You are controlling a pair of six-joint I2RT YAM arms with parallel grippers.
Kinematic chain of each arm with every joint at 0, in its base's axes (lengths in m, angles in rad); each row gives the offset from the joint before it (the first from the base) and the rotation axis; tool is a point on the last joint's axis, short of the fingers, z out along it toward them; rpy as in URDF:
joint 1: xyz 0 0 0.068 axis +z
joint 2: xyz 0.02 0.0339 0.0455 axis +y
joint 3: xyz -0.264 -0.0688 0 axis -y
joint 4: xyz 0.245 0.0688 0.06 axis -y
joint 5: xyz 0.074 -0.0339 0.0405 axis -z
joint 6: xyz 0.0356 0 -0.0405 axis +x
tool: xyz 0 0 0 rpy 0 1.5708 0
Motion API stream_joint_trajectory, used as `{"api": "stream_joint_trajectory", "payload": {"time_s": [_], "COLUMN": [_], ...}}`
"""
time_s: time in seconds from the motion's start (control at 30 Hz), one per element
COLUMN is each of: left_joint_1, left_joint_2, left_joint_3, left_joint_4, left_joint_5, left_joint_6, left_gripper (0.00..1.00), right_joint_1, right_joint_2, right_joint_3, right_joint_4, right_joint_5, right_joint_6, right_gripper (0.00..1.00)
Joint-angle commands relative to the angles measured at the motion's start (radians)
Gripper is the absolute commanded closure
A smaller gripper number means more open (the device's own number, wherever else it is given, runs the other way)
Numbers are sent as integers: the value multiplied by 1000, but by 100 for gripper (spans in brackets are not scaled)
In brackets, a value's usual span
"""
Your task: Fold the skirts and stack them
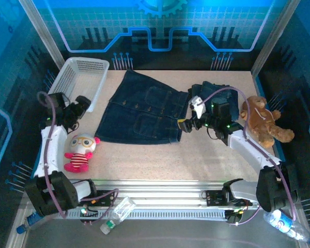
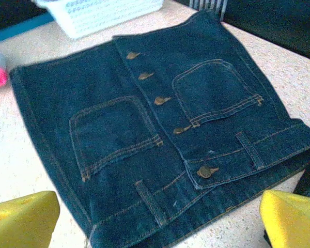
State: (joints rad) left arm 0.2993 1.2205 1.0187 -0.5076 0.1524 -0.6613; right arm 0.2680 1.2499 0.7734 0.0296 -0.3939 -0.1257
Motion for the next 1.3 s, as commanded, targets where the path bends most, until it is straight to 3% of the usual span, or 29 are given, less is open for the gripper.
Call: {"api": "stream_joint_trajectory", "payload": {"time_s": [0.0,0.17,0.3,0.4,0.63,0.93,1.27], "left_joint_1": [-100,-223,-303,-329,-339,-365,-495], "left_joint_2": [93,236,332,414,539,597,541], "left_joint_3": [64,138,178,204,173,18,-181], "left_joint_4": [5,14,47,60,144,245,297], "left_joint_5": [-58,-49,-45,-34,30,61,68], "left_joint_6": [-27,-28,-13,-33,-109,-175,-283], "left_gripper": [1,1,1,1,1,1,1], "right_joint_1": [33,109,158,202,302,335,298], "right_joint_2": [64,164,280,387,589,662,621], "right_joint_3": [11,81,255,395,507,457,391], "right_joint_4": [174,139,-103,-268,-310,-402,-556], "right_joint_5": [77,170,177,200,168,252,442], "right_joint_6": [391,628,710,721,828,966,871], "right_gripper": [0,0,0,0,0,0,0]}}
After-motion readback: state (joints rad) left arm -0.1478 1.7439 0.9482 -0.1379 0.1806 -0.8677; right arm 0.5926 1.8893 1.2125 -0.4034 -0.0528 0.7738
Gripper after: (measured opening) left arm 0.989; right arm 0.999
